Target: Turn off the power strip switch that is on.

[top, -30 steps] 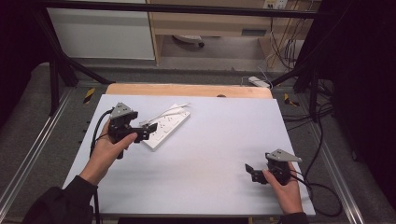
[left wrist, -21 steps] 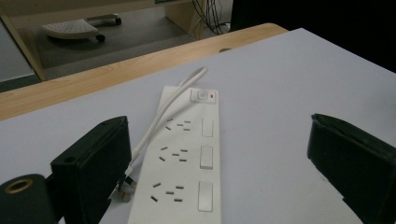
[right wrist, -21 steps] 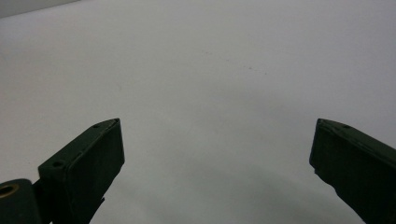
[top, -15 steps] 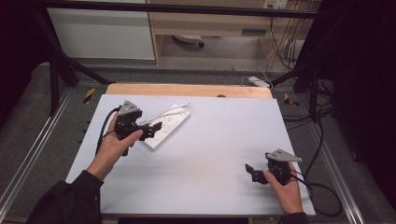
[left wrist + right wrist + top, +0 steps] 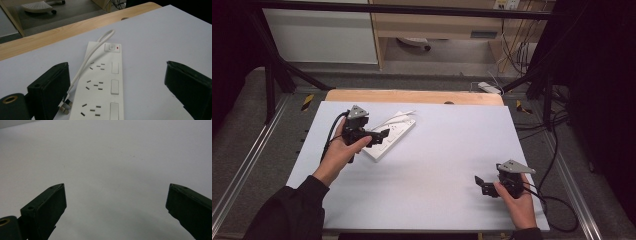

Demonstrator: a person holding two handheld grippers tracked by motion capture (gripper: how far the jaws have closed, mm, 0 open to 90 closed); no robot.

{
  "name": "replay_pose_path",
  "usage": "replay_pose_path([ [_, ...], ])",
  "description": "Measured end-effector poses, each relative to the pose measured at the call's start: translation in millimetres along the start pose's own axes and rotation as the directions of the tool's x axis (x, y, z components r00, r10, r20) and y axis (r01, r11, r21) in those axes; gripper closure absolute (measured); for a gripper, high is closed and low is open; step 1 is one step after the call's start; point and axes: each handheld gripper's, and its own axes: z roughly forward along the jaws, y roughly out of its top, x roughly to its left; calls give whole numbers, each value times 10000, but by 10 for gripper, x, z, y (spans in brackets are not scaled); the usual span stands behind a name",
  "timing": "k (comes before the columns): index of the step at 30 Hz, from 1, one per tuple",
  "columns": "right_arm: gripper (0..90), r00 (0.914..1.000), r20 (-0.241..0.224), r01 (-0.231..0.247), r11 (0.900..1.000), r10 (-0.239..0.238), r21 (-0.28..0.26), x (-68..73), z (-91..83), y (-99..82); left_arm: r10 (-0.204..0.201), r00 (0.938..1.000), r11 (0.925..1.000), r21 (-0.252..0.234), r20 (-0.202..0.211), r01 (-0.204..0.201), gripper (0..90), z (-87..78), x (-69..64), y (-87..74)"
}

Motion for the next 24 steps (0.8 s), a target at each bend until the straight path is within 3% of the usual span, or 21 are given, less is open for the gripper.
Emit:
replay_pose_path([
  [24, 35, 10000, -33, 38, 10000, -38, 16, -1, -6, 2, 131, 9996, 9995, 295, -263, -123, 68, 248, 52, 54],
])
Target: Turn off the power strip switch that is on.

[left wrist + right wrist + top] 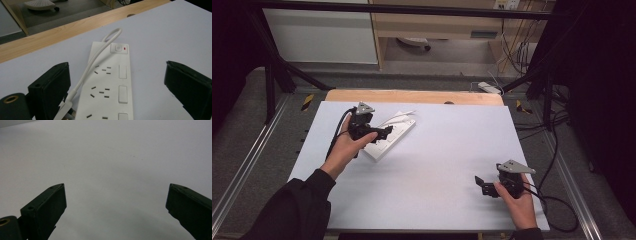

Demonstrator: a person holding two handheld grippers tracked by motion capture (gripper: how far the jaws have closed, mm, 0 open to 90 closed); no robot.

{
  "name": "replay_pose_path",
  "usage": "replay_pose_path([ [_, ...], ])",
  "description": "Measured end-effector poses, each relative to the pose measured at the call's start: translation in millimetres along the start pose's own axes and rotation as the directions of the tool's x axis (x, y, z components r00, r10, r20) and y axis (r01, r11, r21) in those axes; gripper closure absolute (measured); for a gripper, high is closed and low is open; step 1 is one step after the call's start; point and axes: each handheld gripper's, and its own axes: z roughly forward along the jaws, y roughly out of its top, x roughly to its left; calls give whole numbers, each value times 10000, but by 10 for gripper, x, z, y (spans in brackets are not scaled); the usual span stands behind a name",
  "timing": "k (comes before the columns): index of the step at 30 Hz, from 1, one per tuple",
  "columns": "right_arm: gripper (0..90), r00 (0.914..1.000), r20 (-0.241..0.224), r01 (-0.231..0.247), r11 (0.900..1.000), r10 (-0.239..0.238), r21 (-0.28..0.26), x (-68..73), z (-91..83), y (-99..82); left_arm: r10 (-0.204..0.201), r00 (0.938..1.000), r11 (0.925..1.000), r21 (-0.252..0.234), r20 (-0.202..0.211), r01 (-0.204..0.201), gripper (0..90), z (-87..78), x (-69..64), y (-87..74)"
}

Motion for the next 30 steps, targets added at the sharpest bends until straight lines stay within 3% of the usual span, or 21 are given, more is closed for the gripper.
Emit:
replay_pose_path([
  [30, 35, 10000, -18, 35, 10000, -35, 52, 2, 1, -2, 44, 9995, 9992, 397, -313, -31, 84, 274, 91, -89],
])
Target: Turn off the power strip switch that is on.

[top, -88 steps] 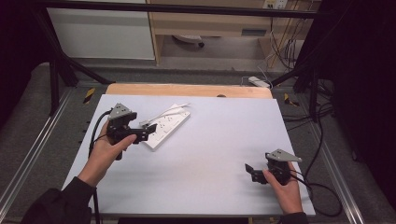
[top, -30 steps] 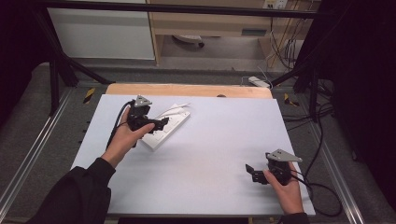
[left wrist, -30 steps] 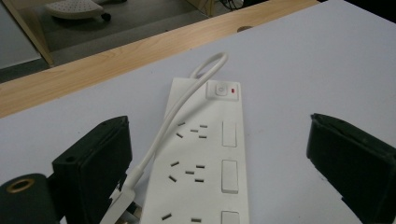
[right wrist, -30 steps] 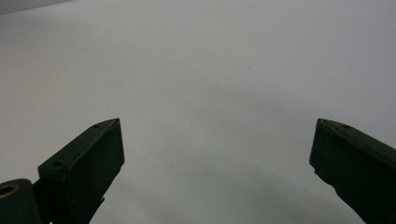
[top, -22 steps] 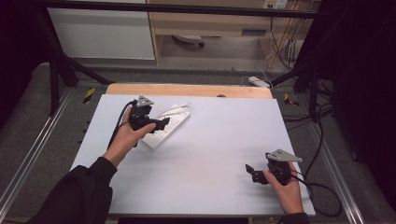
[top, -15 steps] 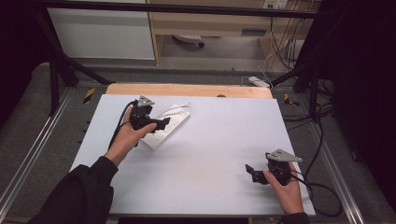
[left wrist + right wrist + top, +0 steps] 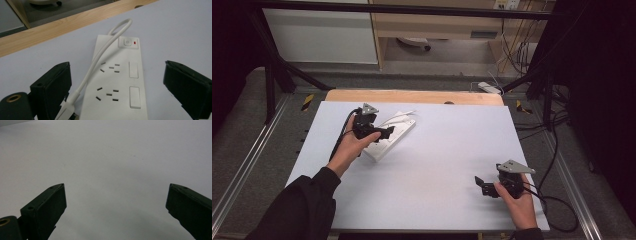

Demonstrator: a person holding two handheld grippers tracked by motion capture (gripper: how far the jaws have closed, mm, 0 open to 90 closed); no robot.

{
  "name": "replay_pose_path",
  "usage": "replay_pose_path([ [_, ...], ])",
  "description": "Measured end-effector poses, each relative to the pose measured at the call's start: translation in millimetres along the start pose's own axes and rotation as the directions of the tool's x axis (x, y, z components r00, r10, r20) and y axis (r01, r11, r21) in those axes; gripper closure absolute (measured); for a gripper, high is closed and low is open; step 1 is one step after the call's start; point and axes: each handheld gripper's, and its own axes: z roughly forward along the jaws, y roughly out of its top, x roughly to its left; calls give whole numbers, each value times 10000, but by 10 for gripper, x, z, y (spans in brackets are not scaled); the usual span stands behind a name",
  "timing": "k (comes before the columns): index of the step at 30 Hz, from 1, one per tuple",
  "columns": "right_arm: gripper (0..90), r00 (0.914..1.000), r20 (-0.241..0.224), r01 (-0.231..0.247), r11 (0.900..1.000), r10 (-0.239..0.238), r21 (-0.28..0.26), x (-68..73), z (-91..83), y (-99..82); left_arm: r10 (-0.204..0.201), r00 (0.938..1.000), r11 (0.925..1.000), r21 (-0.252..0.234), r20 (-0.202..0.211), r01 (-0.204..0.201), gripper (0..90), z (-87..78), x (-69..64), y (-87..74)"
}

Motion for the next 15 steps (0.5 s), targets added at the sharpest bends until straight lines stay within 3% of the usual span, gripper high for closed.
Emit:
replay_pose_path([
  [10, 35, 10000, 5, 37, 10000, -37, 15, -2, 1, 0, -2, 9999, 10000, 62, -121, 2, 129, 32, -10, -7],
  [15, 35, 10000, 8, 34, 10000, -34, 11, -2, -1, 0, 101, 9999, 9997, 220, -124, -98, 203, 39, -27, -9],
])
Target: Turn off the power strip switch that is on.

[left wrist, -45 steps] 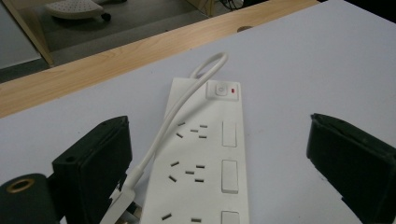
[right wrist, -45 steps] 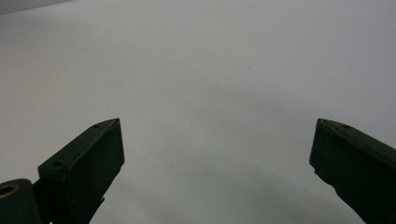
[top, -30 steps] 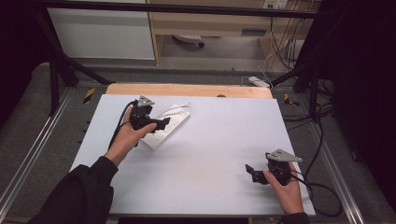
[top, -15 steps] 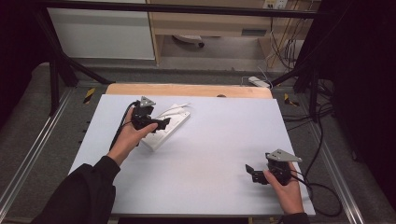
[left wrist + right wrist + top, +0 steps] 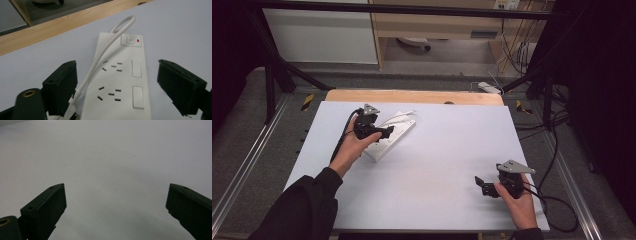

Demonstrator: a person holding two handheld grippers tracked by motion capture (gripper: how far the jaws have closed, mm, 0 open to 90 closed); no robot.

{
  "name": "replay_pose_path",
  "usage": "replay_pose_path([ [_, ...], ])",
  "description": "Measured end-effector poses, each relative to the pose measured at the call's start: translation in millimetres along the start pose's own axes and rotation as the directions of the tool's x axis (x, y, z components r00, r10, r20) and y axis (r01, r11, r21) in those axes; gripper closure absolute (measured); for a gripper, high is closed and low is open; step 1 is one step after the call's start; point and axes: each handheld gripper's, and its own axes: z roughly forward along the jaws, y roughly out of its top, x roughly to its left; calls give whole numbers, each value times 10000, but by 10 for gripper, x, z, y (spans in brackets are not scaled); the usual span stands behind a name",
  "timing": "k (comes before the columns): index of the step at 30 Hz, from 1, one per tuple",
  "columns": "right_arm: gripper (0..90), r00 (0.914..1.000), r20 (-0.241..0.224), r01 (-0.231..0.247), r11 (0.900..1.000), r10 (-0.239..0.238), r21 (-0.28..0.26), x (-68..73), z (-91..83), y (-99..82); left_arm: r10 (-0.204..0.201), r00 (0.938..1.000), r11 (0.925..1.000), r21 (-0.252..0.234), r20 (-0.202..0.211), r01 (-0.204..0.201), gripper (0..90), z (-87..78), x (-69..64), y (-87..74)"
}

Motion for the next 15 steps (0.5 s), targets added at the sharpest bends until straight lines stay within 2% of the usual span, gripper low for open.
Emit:
replay_pose_path([
  [6, 35, 10000, -10, -26, 10000, 26, -1, 2, 0, 1, -16, 10000, 10000, 34, 5, 16, 349, 3, -19, -3],
  [12, 35, 10000, -6, -5, 10000, 5, -3, 0, 1, 1, -45, 9998, 10000, -16, 190, 46, 544, -5, -29, -2],
  [15, 35, 10000, 3, 16, 10000, -16, -4, -3, 0, 1, -47, 9994, 10000, -78, 333, 49, 614, -2, -37, -2],
])
